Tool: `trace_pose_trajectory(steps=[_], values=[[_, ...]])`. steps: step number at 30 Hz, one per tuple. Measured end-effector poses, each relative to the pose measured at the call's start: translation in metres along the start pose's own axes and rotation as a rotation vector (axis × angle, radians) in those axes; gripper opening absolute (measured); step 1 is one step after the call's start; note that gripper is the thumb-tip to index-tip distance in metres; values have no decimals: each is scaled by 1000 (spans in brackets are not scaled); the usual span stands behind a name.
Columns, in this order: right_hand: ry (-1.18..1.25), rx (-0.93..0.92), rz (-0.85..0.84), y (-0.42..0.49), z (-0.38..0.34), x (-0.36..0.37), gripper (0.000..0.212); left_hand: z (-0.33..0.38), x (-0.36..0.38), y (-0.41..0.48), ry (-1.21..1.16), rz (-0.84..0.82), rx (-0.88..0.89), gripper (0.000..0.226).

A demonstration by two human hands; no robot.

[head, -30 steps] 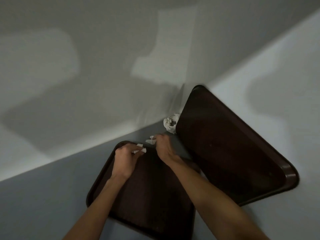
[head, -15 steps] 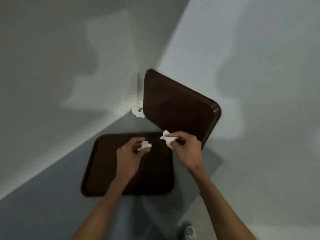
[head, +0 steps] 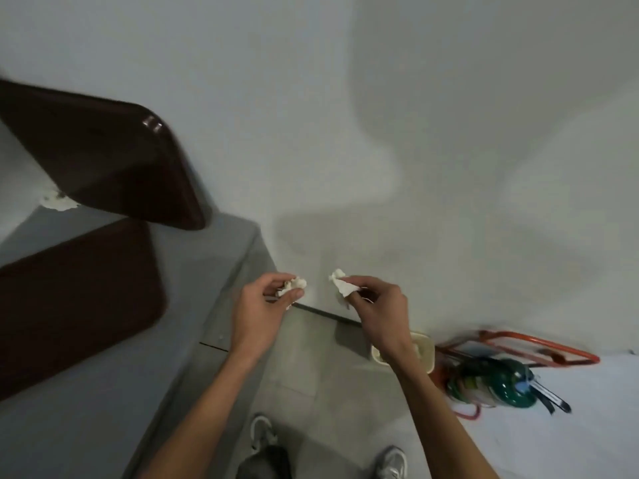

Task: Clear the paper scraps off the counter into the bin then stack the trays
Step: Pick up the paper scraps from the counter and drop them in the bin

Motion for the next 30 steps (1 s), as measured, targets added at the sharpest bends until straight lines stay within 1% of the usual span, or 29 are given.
trace_pose_trajectory(steps=[2, 7, 10, 12, 15, 18, 20, 23, 26, 28, 30], values=[[-51, 22, 34, -2, 32, -56, 7, 10, 61, -22, -9, -31, -29, 24], [-204, 84, 134, -9, 126, -172, 9, 7, 208, -67, 16, -161, -100, 25], [-286, 117, 180, -3, 190, -220, 18, -9, 281, -76, 39, -195, -122, 25], [-340, 151, 198, 3, 238, -244, 23, -33, 328, -75, 63, -242, -139, 26], [-391, 191, 220, 16, 304, -265, 28, -79, 391, -67, 107, -290, -175, 27], [-430, 222, 218, 38, 371, -278, 32, -118, 447, -51, 200, -306, -163, 31], [-487, 248, 196, 55, 417, -283, 34, -149, 486, -37, 278, -325, -140, 36], [-562, 277, 128, 83, 484, -284, 36, -198, 546, -16, 419, -392, -110, 37], [-613, 318, 91, 116, 547, -286, 38, -236, 601, 3, 547, -477, -55, 27], [-693, 360, 22, 135, 582, -286, 46, -255, 634, 14, 632, -561, -1, 19], [-764, 427, -89, 147, 607, -283, 59, -270, 658, 21, 722, -700, 44, 28]])
Point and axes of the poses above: each hand's wrist, its own y-axis towards the middle knuckle, its own x-axis out of the palm, z = x × y, the point moved 3 cm from there along y, towards the middle knuckle, and after that the axes turned 14 degrees about y, right-handed, at the moved point
